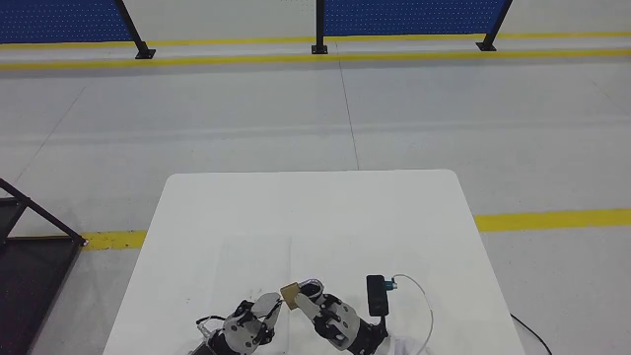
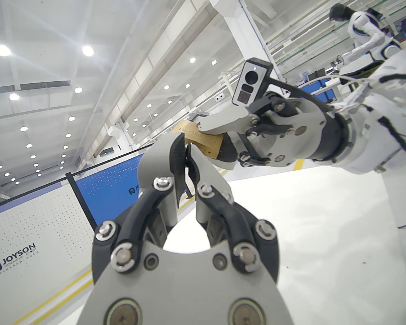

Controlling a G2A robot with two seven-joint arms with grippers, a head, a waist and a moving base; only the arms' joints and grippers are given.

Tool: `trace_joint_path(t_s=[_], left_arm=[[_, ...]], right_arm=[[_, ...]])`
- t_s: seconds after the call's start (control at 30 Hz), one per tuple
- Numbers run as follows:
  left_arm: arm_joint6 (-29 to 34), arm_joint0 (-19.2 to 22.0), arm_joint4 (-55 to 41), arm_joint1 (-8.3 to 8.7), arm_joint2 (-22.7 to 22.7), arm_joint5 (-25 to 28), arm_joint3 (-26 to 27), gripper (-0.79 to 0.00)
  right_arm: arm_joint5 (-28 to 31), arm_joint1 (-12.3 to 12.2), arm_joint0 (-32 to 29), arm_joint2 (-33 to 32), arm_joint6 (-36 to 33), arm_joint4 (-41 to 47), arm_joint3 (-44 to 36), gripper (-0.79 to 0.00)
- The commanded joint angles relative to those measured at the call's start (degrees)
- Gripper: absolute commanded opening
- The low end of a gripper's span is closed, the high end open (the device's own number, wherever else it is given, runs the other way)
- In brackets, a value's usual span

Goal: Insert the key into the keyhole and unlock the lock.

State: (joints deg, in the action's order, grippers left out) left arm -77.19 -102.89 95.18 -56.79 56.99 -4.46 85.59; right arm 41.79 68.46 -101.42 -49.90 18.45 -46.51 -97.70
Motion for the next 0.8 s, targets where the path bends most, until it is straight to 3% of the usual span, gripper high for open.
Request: trace_joint_path(t_s=[0.0,0.03,0.07,0.1,0.13,0.27,0.57,0.77], left_arm=[[-0.2,-0.1,-0.6,-0.05,0.0,0.6,0.0,-0.745],[-0.4,-0.2,-0.9,-0.06,0.2,0.7,0.2,-0.613],[-0.5,-0.4,-1.1,-0.05,0.3,0.7,0.3,-0.320],[-0.8,-0.6,-1.8,-0.04,0.3,1.8,0.6,-0.102],[-1.1,-0.8,-2.0,0.00,0.6,1.9,0.8,0.000],[-2.0,-1.7,-4.1,0.22,1.4,5.2,1.4,0.000],[-3.9,-5.6,-14.3,2.02,5.6,27.7,1.9,0.000],[8.2,-11.2,-25.1,5.08,11.8,39.8,6.2,0.000]], right_arm=[[0.0,0.0,-0.1,-0.1,0.1,-0.1,-0.1,-0.785],[0.1,-0.1,-0.1,-0.1,0.2,-0.1,-0.1,-0.785],[0.2,-0.1,-0.2,-0.1,0.3,-0.2,-0.2,-0.785],[0.3,-0.1,-0.2,-0.2,0.3,-0.2,-0.1,-0.785],[0.3,-0.1,-0.2,-0.2,0.4,-0.2,-0.2,-0.785],[0.3,-0.2,-0.2,-0.5,0.6,0.0,-0.1,-0.785],[-0.1,-0.6,-0.2,-3.1,1.3,2.6,0.7,-0.785],[-5.9,-1.2,2.0,-3.9,-13.0,5.3,2.3,-0.785]])
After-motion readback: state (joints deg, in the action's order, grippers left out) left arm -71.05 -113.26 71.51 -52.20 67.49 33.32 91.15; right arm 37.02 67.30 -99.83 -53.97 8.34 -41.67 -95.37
